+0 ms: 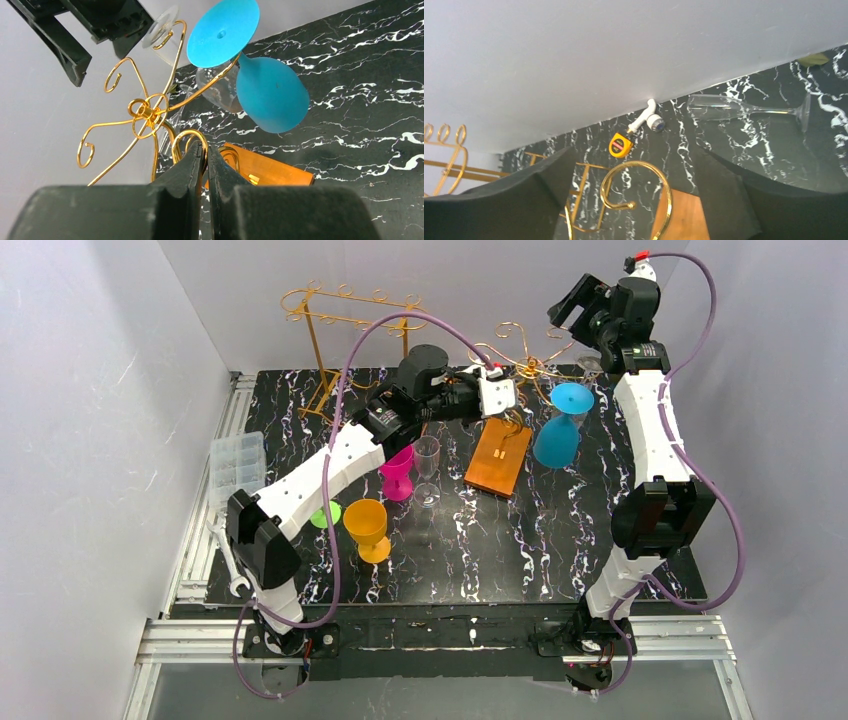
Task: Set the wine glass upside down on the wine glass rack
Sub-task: Adjust the wine rack at the center of the board.
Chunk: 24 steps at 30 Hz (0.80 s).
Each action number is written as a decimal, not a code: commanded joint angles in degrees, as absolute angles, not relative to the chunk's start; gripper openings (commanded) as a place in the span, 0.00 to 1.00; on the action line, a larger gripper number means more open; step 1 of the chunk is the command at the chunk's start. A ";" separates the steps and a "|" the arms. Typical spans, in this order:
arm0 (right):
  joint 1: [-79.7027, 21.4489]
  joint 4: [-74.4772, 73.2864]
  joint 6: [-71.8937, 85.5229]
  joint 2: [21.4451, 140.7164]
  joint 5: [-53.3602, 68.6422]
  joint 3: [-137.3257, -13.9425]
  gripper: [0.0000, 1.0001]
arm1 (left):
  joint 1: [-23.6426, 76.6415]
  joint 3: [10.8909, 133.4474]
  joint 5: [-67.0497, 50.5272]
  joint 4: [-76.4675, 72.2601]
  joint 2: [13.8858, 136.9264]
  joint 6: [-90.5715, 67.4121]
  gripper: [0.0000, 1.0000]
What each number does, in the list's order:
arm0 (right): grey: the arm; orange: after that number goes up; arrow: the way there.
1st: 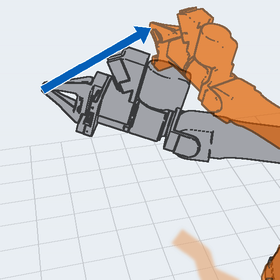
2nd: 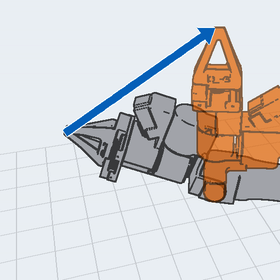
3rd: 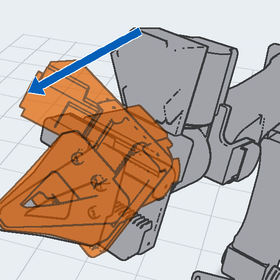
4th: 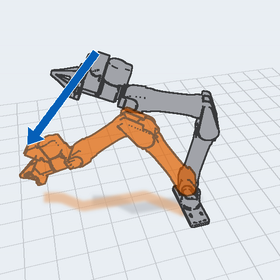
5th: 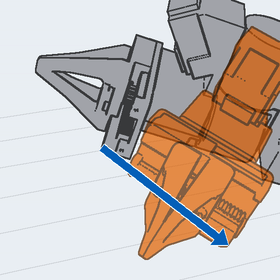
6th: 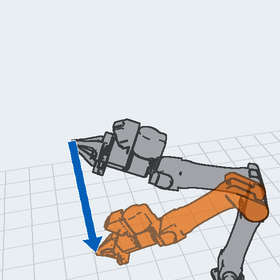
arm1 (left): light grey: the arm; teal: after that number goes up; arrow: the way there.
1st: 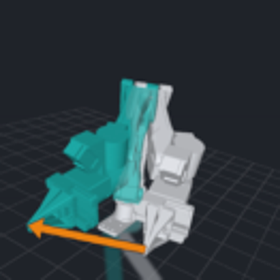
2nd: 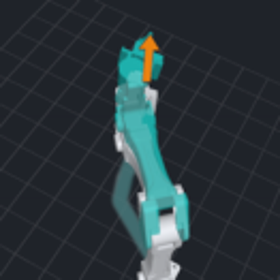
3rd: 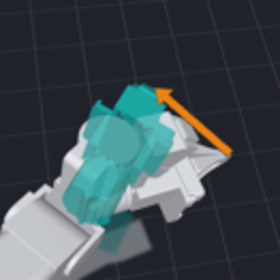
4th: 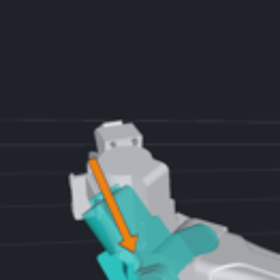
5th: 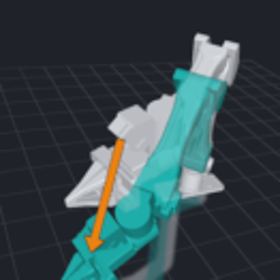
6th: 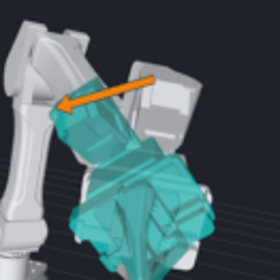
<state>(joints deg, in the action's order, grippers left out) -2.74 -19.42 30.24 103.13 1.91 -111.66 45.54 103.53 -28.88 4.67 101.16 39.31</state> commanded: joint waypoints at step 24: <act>2.58 -20.93 35.09 105.22 -5.25 -118.79 0.98 | 44.56 99.98 -26.61 -0.95 90.93 38.76 0.51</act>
